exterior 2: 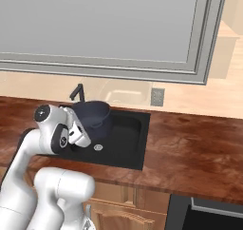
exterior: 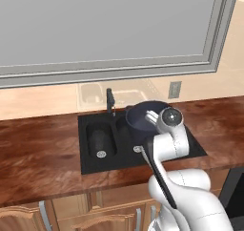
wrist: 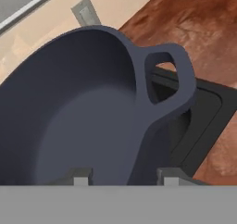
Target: Place the glass cup in the left basin and the pot in the right basin of the sink.
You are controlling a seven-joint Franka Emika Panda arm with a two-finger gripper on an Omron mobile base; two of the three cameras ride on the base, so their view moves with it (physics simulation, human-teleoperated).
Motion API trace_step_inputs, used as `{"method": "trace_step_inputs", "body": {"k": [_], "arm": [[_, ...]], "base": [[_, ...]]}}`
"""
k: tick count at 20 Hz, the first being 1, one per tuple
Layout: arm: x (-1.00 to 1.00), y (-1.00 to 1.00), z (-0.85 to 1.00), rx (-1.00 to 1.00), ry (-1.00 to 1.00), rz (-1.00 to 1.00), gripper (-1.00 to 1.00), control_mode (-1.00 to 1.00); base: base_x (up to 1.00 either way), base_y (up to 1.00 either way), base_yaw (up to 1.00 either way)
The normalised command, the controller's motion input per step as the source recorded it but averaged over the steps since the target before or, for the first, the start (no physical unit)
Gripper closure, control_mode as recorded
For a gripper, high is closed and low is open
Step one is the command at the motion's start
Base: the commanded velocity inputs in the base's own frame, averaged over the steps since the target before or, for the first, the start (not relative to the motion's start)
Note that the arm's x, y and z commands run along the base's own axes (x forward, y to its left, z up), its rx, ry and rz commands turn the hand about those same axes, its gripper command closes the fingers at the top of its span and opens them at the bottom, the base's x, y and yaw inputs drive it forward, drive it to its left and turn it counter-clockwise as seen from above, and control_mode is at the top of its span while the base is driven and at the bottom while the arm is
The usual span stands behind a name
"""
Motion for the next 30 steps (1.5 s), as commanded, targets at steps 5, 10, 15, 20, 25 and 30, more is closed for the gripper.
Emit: {"method": "trace_step_inputs", "body": {"k": [5, 10, 15, 20, 25, 30], "arm": [[0.00, -0.41, -0.39, -0.02, -0.07, 0.00, 1.00, -1.00], [0.04, -0.34, -0.50, 0.00, -0.06, 0.00, 1.00, -1.00], [0.06, -0.14, -0.58, 0.00, -0.07, 0.00, 1.00, -1.00], [0.06, -0.01, -0.61, 0.00, -0.08, 0.00, 1.00, -1.00], [0.10, 0.00, -0.61, 0.00, -0.09, 0.00, 1.00, -1.00], [0.12, 0.00, -0.63, 0.00, -0.11, 0.00, 1.00, -1.00]], "base": [[0.00, 0.00, 0.00], [0.00, 0.00, 0.00], [0.00, 0.00, 0.00], [0.00, 0.00, 0.00], [0.00, 0.00, 0.00], [0.00, 0.00, 0.00]]}}
